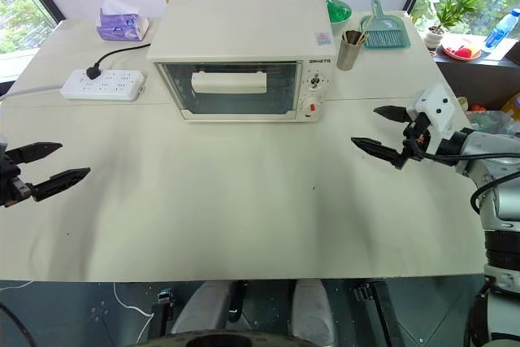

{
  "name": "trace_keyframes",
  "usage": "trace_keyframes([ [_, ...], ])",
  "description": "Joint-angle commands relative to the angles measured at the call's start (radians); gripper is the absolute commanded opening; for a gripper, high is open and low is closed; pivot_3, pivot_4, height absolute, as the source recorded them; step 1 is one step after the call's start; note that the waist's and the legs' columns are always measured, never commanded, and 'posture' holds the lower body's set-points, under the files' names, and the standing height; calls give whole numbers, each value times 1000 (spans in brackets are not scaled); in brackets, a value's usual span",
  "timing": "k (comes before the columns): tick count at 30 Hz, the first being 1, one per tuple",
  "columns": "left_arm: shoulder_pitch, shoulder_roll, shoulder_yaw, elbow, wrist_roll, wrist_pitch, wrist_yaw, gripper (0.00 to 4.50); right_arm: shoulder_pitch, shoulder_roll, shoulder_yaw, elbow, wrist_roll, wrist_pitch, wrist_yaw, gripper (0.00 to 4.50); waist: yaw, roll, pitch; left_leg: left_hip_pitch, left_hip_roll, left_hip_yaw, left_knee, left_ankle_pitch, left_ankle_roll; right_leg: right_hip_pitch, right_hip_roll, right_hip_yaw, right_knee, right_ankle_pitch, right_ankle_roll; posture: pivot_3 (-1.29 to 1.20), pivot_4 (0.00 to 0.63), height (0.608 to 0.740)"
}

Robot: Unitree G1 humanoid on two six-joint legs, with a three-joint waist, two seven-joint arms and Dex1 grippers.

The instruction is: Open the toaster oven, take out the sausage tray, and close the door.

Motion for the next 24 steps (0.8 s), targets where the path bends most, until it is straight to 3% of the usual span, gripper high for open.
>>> trace_keyframes([
  [1, 5, 9, 42, -28, 2, -19, -10, 4451, -9, -13, -16, -42, 14, 6, -9, 4500, 0, 0, 0, 0, 0, 0, 0, 0, 0, 0, 0, 0, 0, 0, 0, 0, 150, 740],
  [15, -41, -20, 43, -22, -43, 14, 38, 4451, 0, -3, -19, -95, 25, 63, -47, 4500, 0, 0, 0, 0, 0, 0, 4, 0, 0, 0, 0, 0, 2, 1, -1, 0, 150, 740],
  [24, -158, 29, -9, -80, -183, 128, -13, 4451, -43, 28, 6, -221, 109, 179, -79, 4500, 0, 0, 0, 0, 0, 0, 10, 0, 0, 0, 0, 1, 8, 1, -1, 0, 150, 740],
])
